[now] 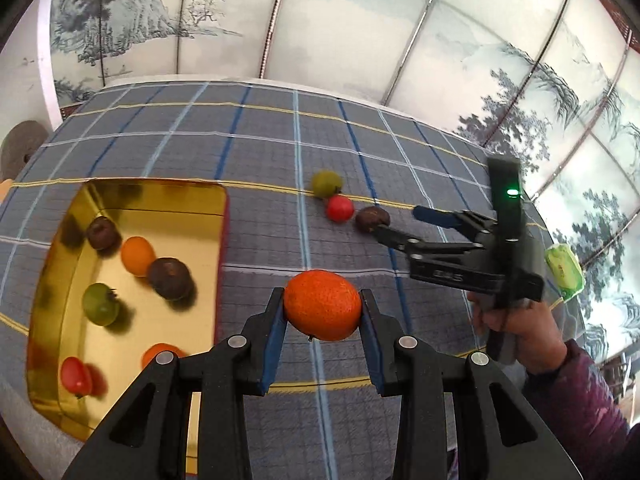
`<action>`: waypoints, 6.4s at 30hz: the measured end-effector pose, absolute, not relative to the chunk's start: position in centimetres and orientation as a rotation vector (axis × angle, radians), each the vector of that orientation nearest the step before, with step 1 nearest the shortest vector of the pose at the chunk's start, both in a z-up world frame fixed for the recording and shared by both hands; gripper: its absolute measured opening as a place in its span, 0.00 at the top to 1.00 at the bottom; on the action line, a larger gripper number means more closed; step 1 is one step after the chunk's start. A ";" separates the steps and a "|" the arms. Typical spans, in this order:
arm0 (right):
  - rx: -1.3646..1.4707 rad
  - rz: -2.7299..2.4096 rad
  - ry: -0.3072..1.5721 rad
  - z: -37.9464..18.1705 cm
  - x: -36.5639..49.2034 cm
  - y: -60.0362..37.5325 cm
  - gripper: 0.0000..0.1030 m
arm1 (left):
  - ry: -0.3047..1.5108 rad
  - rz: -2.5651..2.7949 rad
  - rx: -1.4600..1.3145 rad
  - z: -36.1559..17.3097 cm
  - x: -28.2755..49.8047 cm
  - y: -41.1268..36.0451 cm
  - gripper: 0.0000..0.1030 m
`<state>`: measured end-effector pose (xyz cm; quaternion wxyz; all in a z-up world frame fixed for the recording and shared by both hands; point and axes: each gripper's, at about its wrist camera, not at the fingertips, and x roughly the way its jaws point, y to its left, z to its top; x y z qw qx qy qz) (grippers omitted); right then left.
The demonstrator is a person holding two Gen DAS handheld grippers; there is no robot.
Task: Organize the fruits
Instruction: 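Carry the orange over the tin with the left gripper while the right gripper grasps the dark brown fruit, then open the left gripper to release the orange into the tin, then carry the dark brown fruit into the tin and open the right gripper, then lower the left gripper onto the red tomato and close it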
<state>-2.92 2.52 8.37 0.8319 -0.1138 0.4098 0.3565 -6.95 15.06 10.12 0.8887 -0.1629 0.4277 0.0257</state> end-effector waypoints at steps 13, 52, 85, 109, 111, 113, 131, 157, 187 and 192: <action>-0.290 0.709 0.904 6.3 -2.3 3.9 0.66 | 0.862 0.171 -0.401 9.9 -11.4 19.1 0.65; -0.172 0.426 0.910 6.3 -4.1 -4.8 0.65 | 0.884 0.361 -0.298 5.7 -15.5 24.2 0.64; -0.178 0.423 0.909 6.3 -4.2 -4.6 0.65 | 0.827 0.507 -0.050 7.8 -15.1 21.0 0.23; -0.188 0.744 0.830 10.8 -14.4 4.2 0.65 | 0.814 0.635 -0.054 8.4 -20.8 23.1 0.13; -0.205 0.830 0.822 11.8 -15.7 7.1 0.65 | 0.815 0.648 -0.063 8.3 -21.4 23.6 0.13; -0.216 0.900 0.822 12.2 -16.7 9.7 0.65 | 0.816 0.652 -0.072 8.3 -21.8 23.9 0.13; -0.436 1.013 0.906 9.4 -16.6 25.5 0.65 | 0.796 0.684 -0.023 8.4 -23.5 24.4 0.11; -0.162 0.912 0.728 12.9 -14.4 15.6 0.33 | 0.823 0.680 0.018 8.1 -23.1 23.0 0.08; -0.112 0.248 0.933 5.9 -2.3 -13.1 0.13 | 0.888 0.092 0.094 12.0 -5.3 11.6 0.08; -0.094 0.288 0.930 6.2 -2.4 -13.0 0.11 | 0.994 0.056 -0.023 10.0 2.7 11.2 0.17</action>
